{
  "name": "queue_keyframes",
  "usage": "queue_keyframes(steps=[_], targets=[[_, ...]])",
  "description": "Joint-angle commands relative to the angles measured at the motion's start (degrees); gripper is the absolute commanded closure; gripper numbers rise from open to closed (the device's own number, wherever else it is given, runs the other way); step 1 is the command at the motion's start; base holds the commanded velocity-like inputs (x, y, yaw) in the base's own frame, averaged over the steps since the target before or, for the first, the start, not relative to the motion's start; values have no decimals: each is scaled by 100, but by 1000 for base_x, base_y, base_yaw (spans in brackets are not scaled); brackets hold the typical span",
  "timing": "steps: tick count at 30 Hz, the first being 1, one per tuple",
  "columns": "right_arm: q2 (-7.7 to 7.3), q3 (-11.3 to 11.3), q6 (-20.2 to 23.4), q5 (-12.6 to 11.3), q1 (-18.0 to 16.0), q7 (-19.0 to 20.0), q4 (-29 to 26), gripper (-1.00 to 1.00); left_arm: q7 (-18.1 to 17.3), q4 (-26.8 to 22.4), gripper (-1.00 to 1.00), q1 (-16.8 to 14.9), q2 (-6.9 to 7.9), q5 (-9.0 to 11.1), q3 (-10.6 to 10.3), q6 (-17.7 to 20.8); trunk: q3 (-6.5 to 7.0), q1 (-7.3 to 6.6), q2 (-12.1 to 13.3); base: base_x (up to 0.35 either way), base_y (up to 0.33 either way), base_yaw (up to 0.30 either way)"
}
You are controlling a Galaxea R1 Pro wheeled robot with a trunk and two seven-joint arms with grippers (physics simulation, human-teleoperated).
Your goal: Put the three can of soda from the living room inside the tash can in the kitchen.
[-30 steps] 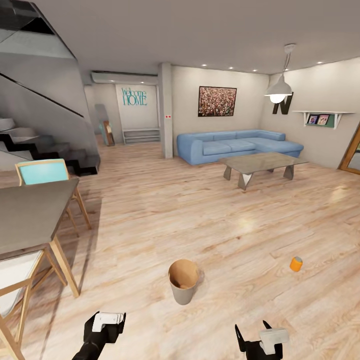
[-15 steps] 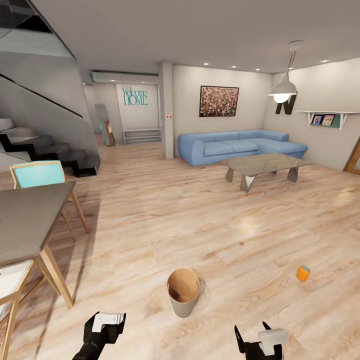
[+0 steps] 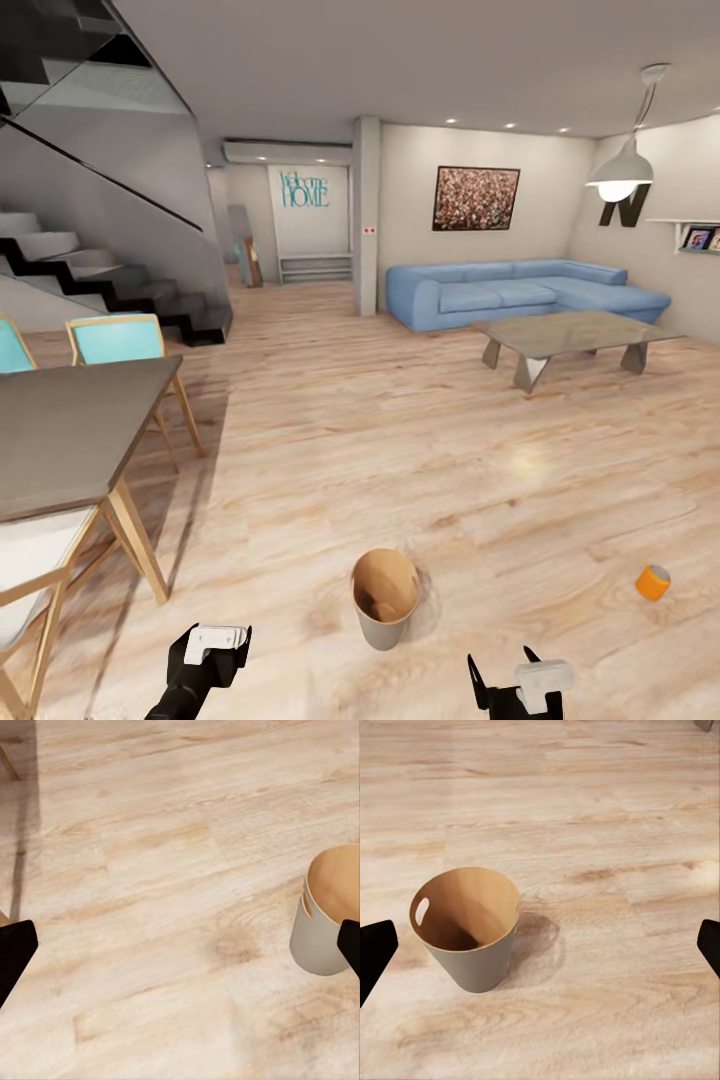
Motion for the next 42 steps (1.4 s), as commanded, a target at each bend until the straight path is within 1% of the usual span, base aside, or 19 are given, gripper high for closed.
queue_keyframes(steps=[1,17,28,36,42], targets=[[0,0,0,0,0,0,1,-100,0,0,-100,0,0,1,0,-1,-4,0,0,117,-130,214],[0,1,0,0,0,-1,0,-100,0,0,-100,0,0,3,0,-7,-66,0,0,56,-213,202],[-4,2,-5,-1,0,-7,-5,-100,0,0,-100,0,0,7,0,-4,-78,0,0,2,-248,42],[-6,9,-8,0,0,-5,-4,-100,0,0,-100,0,0,8,0,-1,-78,0,0,24,-31,2],[-6,9,-9,0,0,-8,-5,-100,-7,0,-100,0,0,8,0,0,-78,0,0,146,144,0]])
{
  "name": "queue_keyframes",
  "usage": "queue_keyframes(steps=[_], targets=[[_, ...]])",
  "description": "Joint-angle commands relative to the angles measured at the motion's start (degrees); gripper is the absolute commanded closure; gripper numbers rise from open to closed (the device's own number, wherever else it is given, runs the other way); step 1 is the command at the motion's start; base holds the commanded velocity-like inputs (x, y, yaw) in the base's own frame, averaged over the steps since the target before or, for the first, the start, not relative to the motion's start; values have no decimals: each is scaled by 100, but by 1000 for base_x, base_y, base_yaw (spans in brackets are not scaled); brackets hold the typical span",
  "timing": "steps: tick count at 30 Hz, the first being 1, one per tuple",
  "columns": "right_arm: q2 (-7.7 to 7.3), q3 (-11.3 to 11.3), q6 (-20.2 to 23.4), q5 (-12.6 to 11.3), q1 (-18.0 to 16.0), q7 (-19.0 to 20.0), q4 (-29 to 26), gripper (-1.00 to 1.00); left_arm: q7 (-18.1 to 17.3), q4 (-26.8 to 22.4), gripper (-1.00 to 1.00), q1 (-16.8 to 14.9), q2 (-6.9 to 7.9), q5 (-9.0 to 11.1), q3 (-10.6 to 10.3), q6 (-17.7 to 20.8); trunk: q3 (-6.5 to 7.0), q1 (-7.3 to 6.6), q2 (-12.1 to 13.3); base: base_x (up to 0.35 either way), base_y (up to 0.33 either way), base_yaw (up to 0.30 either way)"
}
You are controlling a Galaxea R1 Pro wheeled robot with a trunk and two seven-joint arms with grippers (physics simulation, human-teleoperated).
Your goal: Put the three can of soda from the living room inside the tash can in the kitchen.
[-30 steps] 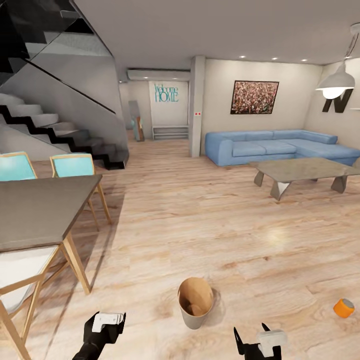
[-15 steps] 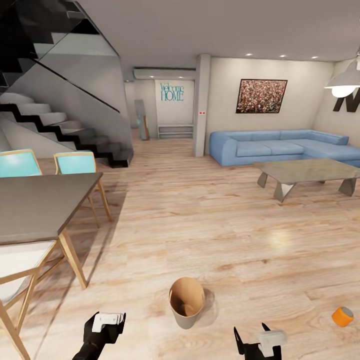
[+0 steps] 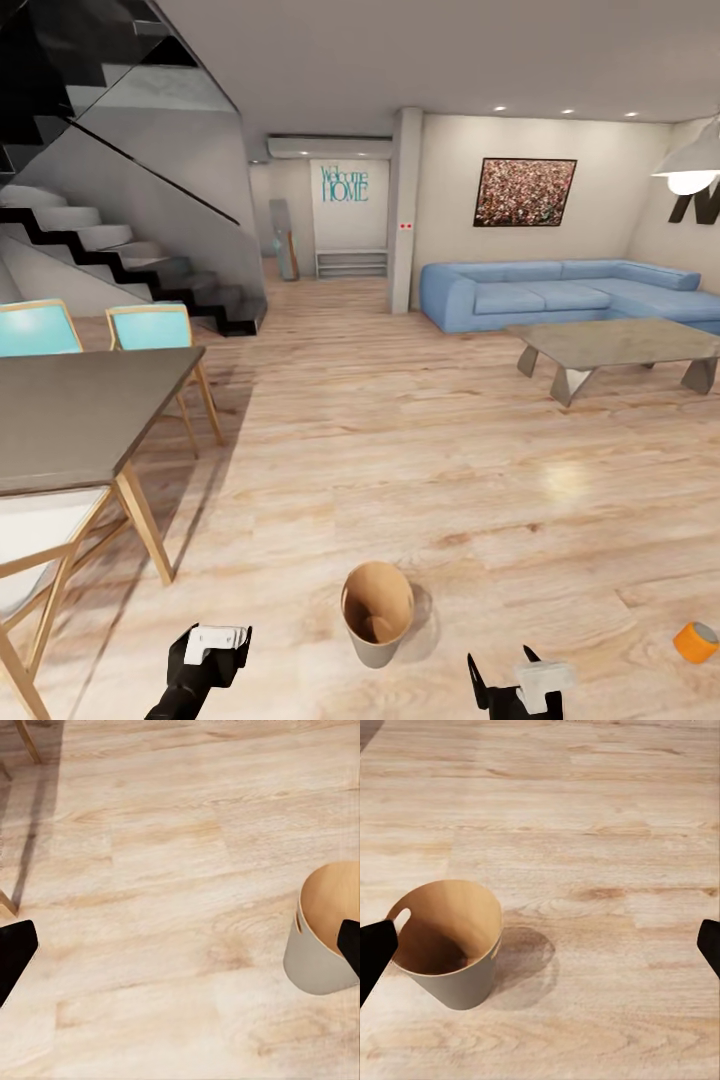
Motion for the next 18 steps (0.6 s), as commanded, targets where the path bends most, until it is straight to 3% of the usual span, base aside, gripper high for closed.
queue_keyframes(steps=[1,7,18], targets=[[0,0,0,0,0,0,0,-100,0,0,-100,0,0,0,0,-1,0,0,0,173,213,0],[-1,0,-2,-3,0,1,1,-100,5,0,-100,0,0,0,0,-6,0,0,0,161,198,0],[-6,-23,20,-35,0,5,-1,-100,11,4,-100,0,0,-2,0,-6,0,0,0,26,28,0]])
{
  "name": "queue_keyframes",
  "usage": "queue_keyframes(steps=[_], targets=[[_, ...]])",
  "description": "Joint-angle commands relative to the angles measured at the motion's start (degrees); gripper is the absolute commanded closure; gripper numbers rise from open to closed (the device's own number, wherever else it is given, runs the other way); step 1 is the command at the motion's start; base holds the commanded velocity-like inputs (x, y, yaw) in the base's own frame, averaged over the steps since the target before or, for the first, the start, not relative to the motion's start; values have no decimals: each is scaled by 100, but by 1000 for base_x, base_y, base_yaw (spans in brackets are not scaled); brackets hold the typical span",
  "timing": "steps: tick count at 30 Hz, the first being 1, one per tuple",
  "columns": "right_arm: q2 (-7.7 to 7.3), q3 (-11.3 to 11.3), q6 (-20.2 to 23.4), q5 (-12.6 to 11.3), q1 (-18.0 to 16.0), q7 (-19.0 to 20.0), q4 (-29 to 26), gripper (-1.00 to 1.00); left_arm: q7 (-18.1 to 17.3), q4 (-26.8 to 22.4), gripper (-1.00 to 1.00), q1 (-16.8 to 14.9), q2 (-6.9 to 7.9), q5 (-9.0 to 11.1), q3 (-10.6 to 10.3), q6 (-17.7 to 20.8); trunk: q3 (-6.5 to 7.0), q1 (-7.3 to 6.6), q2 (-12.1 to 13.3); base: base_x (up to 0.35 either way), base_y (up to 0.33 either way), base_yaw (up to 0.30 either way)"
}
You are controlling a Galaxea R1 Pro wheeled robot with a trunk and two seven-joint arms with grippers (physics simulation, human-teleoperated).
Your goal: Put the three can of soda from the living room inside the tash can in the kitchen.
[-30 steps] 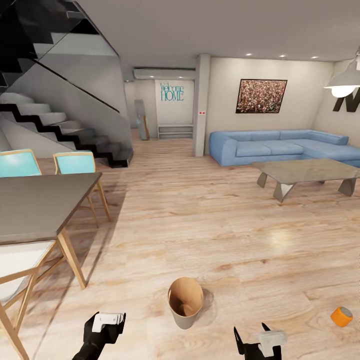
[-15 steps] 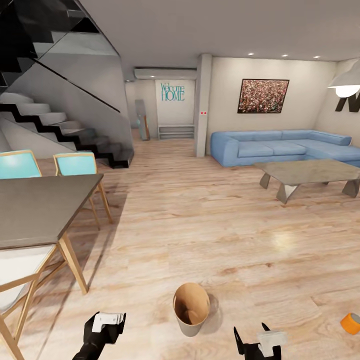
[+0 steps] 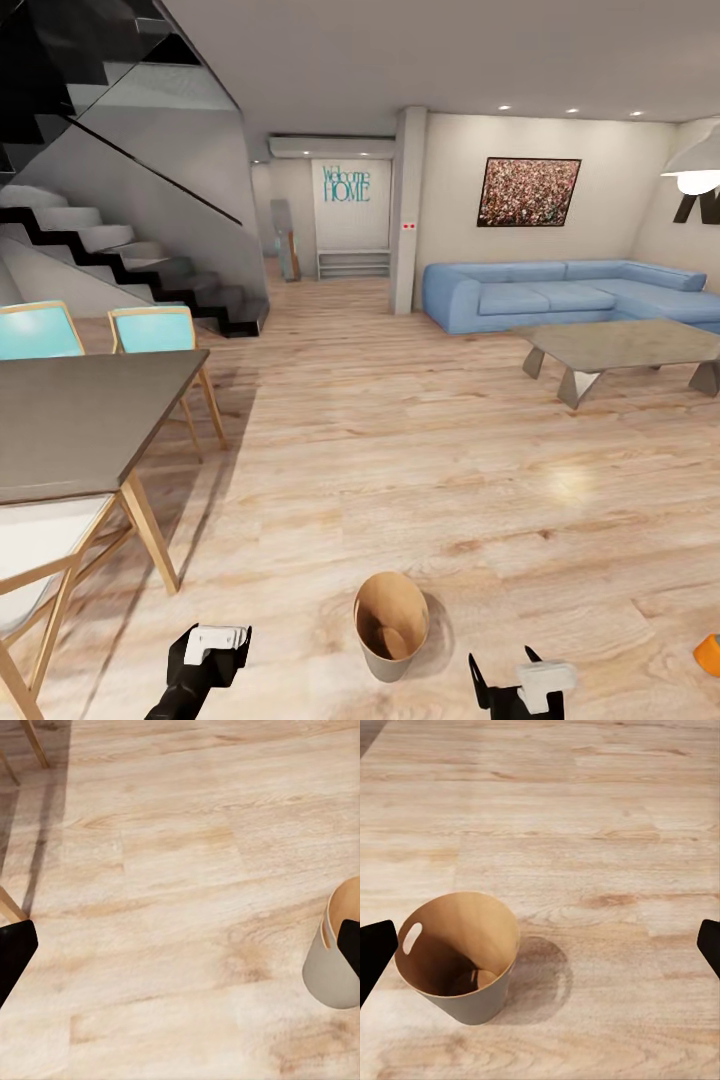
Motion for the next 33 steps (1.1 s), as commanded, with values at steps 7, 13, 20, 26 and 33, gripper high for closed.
queue_keyframes(steps=[7,13,20,26,33], targets=[[-5,-20,556,-7,-64,33,-150,-100,4,71,-100,0,0,-3,5,-1,0,0,0,1,2,0],[-9,-20,2922,-16,-1094,63,-384,-100,5,96,-100,-7,0,-5,7,-1,0,0,0,0,0,0],[5,-11,5555,-22,-3293,106,212,-100,1,96,-100,-9,0,1,1,-1,0,0,0,0,0,0],[12,-13,6112,-18,-5262,115,2511,-100,-3,93,-100,-8,0,2,0,-1,0,0,0,0,0,0],[91,-17,6172,-18,-6158,102,3889,-100,-4,93,-100,-9,0,2,0,1,0,0,0,0,0,0]])
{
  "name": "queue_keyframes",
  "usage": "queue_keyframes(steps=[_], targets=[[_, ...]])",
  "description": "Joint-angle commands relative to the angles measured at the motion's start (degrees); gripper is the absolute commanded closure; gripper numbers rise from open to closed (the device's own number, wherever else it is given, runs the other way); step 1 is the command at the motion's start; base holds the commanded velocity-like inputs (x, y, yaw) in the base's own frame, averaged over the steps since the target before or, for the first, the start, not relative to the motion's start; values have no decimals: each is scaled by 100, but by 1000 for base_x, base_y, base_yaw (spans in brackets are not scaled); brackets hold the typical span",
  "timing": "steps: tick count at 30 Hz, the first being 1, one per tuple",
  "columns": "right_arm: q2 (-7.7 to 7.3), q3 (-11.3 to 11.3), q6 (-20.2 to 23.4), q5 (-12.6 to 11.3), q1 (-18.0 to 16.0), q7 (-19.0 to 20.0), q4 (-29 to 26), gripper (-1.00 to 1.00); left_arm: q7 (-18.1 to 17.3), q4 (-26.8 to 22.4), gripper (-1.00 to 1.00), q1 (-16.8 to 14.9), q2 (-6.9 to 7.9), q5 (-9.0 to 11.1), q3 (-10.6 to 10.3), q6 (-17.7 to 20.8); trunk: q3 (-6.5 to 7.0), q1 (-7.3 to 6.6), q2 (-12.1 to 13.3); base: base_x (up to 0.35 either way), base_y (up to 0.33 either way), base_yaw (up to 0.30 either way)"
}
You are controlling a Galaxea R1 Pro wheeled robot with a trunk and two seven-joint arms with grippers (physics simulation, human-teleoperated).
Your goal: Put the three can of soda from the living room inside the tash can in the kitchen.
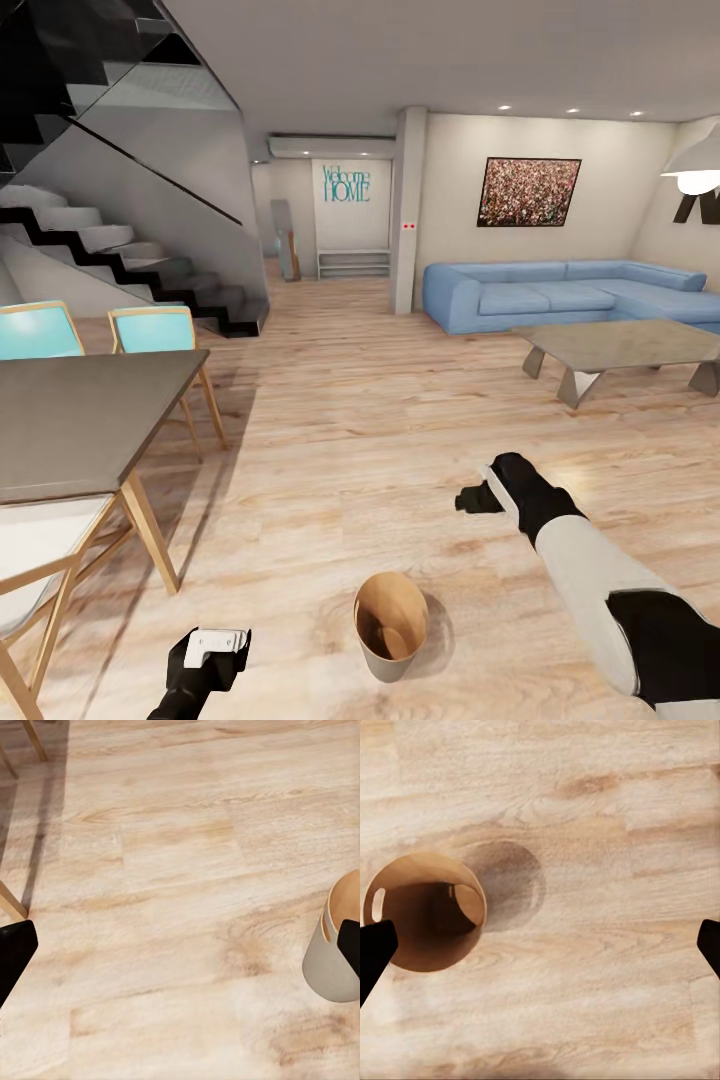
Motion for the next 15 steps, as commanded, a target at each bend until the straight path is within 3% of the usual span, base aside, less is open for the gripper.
queue_keyframes(steps=[1,7,15], targets=[[118,-2,11,8,-160,-34,275,-100,0,2,-100,0,0,-2,0,2,0,0,0,0,0,0],[280,18,9,34,-297,-54,499,-100,-5,7,-100,0,0,-21,2,6,0,0,0,0,55,0],[314,10,-212,69,-302,-52,545,-100,-2,8,-100,0,0,-18,0,5,0,0,0,0,158,0]])
